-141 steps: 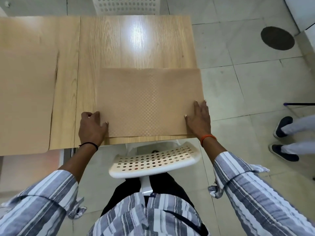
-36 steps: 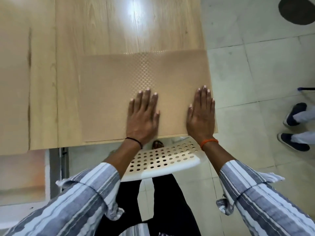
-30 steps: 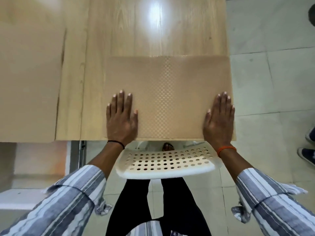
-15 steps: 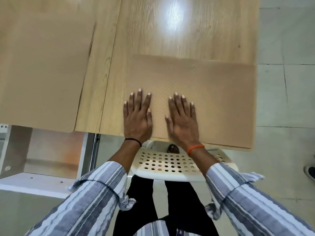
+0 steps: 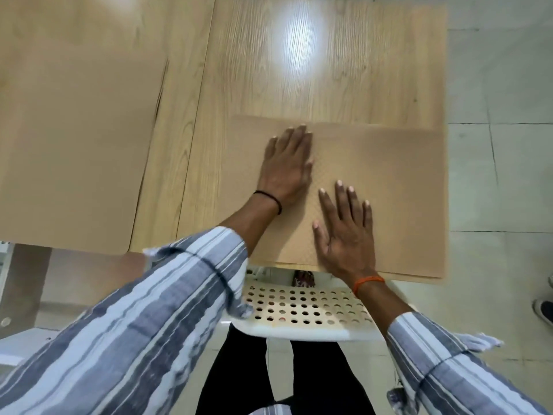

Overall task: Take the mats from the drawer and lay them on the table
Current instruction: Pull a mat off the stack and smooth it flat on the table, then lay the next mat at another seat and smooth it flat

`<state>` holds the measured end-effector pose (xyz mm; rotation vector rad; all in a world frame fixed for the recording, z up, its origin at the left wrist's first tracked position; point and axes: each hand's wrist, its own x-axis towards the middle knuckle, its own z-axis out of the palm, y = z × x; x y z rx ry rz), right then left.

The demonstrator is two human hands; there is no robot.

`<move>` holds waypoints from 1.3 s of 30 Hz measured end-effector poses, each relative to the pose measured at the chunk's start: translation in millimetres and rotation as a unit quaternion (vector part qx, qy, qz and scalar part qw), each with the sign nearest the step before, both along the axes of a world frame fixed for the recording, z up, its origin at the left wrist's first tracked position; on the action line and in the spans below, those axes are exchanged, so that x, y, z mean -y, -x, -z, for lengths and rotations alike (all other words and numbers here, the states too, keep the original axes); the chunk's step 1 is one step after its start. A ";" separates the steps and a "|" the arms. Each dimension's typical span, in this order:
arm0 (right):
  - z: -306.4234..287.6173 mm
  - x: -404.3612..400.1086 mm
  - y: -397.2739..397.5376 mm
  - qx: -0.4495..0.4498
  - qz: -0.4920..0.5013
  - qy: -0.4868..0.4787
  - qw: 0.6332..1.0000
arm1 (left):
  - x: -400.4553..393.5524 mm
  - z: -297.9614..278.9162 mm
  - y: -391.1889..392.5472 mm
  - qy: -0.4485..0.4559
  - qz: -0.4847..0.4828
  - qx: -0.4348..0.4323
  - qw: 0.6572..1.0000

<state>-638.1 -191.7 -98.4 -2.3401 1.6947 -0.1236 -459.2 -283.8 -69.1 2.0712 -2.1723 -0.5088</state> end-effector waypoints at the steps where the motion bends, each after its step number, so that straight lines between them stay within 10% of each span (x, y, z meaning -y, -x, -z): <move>1: -0.2 0.0 -0.7 0.001 0.001 0.001 1.000 | 10.5 1.6 12.4 -0.007 0.020 0.003 1.000; 18: -1.5 -3.7 0.0 0.000 0.002 -0.001 1.000 | -36.1 22.5 -74.3 0.017 -0.177 0.015 0.984; 39: -109.5 -19.3 -147.6 0.211 -0.007 -0.153 0.965 | -175.8 -87.4 -152.4 0.087 -0.355 -0.302 0.880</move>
